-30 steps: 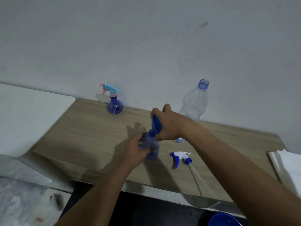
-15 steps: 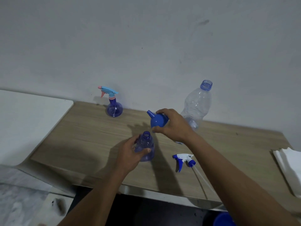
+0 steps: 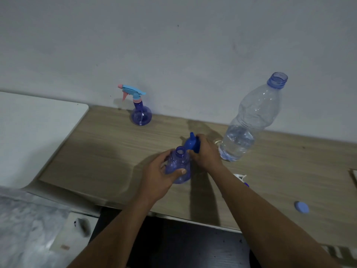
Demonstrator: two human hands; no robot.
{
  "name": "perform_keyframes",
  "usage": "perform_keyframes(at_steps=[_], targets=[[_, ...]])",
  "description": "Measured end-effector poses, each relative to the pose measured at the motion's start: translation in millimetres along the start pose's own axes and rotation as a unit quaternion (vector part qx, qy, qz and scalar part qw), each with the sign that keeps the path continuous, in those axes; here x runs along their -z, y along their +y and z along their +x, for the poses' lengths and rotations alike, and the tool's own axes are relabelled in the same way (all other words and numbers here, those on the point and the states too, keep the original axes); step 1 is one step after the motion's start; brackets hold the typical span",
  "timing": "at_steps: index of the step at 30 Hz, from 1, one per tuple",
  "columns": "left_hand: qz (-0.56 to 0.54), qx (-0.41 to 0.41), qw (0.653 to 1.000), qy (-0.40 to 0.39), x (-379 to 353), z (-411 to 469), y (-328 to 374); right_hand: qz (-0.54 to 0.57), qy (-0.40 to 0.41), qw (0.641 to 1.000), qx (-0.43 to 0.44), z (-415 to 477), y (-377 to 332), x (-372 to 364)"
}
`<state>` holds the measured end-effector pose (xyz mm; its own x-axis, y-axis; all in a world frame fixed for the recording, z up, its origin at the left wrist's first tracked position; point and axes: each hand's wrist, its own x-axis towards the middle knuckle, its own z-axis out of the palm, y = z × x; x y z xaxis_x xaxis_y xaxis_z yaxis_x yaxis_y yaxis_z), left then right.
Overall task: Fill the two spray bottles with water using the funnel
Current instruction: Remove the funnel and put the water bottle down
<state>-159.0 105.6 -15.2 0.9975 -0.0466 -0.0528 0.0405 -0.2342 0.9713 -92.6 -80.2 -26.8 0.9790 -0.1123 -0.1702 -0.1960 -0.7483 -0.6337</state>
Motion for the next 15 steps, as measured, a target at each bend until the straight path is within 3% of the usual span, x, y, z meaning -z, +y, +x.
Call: perform_keyframes(at_steps=[8, 15], targets=[[-0.016, -0.004, 1.0, -0.002, -1, -6, 7, -0.015, -0.023, 1.0, 0.012, -14, 13, 9], [-0.007, 0.011, 1.0, -0.001, -13, -14, 16, -0.169, -0.086, 0.978, 0.081, -68, 39, 50]])
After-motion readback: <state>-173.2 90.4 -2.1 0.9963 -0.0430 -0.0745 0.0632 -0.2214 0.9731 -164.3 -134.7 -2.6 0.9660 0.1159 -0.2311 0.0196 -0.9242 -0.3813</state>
